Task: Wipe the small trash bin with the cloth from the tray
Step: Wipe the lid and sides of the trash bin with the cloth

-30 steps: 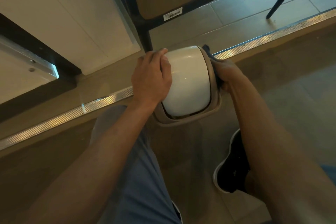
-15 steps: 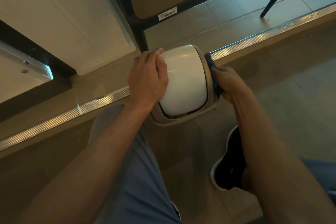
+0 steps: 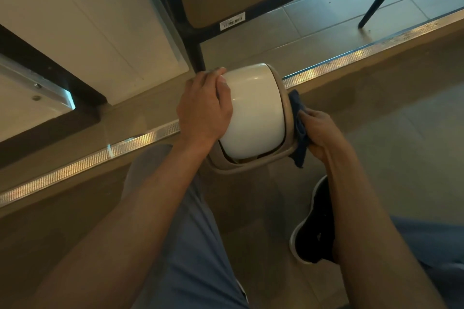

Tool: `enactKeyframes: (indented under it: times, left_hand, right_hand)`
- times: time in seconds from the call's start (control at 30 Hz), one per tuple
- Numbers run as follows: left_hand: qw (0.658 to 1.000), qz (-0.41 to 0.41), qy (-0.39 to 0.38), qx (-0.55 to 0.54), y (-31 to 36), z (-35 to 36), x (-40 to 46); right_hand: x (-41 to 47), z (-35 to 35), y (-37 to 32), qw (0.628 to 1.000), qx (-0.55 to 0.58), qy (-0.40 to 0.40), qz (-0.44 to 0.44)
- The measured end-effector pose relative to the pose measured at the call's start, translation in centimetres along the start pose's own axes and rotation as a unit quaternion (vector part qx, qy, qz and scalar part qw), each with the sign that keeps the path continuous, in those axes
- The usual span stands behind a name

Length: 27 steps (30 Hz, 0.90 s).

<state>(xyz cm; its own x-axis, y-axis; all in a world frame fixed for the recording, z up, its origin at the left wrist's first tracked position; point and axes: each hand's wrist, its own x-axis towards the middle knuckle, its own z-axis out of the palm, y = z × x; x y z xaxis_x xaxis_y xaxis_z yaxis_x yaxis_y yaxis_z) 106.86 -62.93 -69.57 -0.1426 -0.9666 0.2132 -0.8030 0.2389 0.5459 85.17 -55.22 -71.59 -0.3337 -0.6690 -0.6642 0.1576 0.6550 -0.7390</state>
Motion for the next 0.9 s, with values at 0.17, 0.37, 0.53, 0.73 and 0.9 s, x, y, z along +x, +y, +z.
enactKeyframes:
  times: [0.17, 0.37, 0.53, 0.73, 0.9]
  left_hand:
    - [1.000, -0.005, 0.002, 0.013, 0.0, 0.0, 0.1]
    - [1.000, -0.005, 0.011, 0.016, 0.2, 0.1, 0.0]
    - [1.000, -0.003, 0.008, 0.013, 0.1, 0.1, 0.0]
    - [1.000, -0.008, 0.001, 0.014, 0.1, 0.0, 0.0]
    - [1.000, -0.007, 0.009, 0.019, 0.2, 0.1, 0.0]
  right_hand:
    - [0.2, 0.8, -0.7, 1.000, 0.025, -0.005, -0.002]
    - [-3.5, 0.8, 4.0, 0.989, 0.142, 0.035, -0.012]
    - [-4.2, 1.4, 5.0, 0.988, 0.140, 0.056, -0.041]
    - [-2.9, 3.0, 4.3, 0.982, 0.146, 0.116, -0.038]
    - [-6.3, 5.6, 8.2, 0.965, 0.182, 0.165, -0.091]
